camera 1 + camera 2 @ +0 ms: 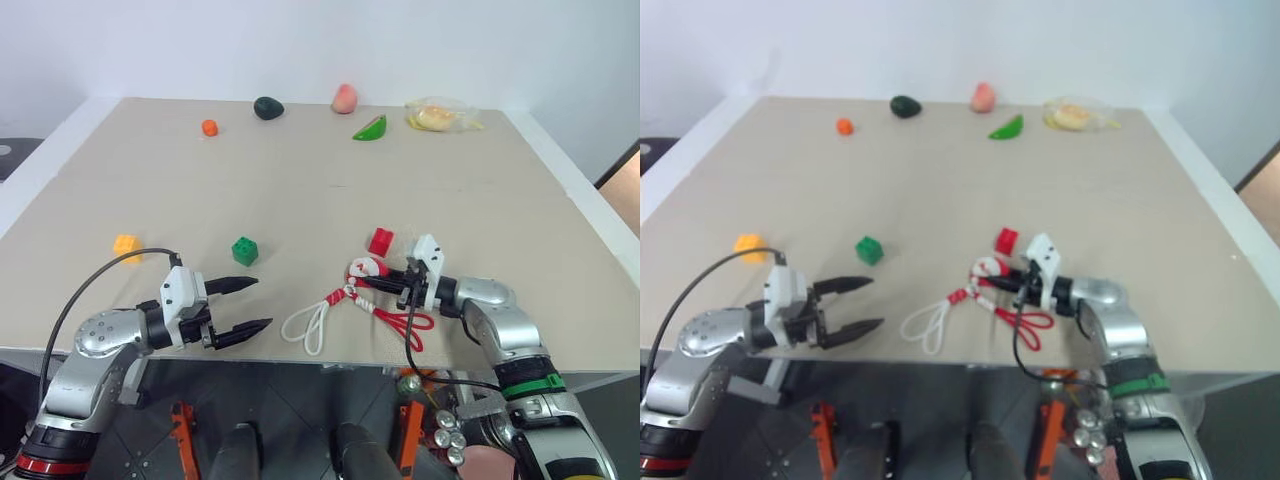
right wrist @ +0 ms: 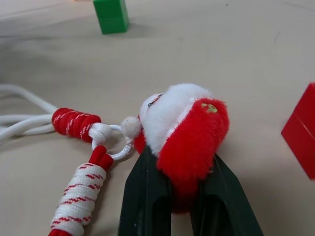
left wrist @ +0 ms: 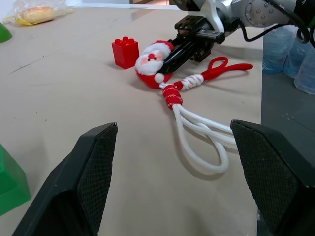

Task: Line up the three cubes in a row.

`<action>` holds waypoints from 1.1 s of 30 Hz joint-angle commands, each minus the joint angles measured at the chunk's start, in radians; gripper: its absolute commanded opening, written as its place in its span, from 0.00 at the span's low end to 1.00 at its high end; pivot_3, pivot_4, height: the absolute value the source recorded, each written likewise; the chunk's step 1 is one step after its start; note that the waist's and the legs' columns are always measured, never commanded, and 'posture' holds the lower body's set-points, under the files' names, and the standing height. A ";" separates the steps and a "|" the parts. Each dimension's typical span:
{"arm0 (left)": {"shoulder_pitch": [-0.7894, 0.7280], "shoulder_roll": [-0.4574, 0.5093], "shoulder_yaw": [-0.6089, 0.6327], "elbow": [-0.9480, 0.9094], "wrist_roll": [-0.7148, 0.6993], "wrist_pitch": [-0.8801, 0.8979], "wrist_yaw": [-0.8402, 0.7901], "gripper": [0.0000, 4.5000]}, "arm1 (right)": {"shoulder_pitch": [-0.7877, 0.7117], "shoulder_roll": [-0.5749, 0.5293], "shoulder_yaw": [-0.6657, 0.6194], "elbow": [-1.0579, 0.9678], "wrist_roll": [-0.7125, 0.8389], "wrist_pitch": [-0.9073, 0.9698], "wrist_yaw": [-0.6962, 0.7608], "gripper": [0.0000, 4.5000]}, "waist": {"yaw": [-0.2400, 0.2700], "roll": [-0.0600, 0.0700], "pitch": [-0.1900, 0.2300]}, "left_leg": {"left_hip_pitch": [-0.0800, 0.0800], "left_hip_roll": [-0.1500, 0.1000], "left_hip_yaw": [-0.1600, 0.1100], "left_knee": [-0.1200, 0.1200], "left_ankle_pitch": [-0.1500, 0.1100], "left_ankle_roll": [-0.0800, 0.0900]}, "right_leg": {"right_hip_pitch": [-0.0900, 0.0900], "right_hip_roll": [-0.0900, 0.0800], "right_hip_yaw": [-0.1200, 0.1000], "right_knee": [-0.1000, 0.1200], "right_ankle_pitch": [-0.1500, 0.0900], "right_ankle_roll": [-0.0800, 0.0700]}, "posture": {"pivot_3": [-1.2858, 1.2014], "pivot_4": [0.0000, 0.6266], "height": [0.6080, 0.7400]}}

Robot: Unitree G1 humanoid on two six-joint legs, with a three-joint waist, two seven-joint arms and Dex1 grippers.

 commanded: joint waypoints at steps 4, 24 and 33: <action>-0.022 -0.013 -0.007 0.006 0.006 -0.026 -0.003 0.85 | 0.056 -0.184 -0.172 -0.066 0.075 0.049 0.038 0.01 | -0.002 0.000 0.000 | 0.000 0.000 0.001 0.000 0.000 0.000 | 0.001 -0.001 0.000 0.000 -0.001 0.001 | 0.52 0.24 1.00; -0.036 -0.039 -0.025 0.030 0.014 -0.044 0.003 0.85 | -0.356 -0.063 -0.246 0.610 -0.235 -0.283 -0.780 0.67 | -0.034 0.001 0.001 | 0.002 -0.001 0.006 -0.002 0.000 0.002 | 0.001 0.000 0.006 0.000 0.000 0.004 | 0.52 0.24 1.00; -0.013 -0.042 -0.024 0.004 0.006 -0.036 0.023 0.85 | -0.406 -0.015 -0.353 0.544 -0.080 -0.271 -0.720 0.99 | -0.034 0.001 0.001 | 0.003 -0.001 0.005 -0.001 0.000 0.003 | 0.001 0.000 0.006 0.000 0.001 0.003 | 0.52 0.24 1.00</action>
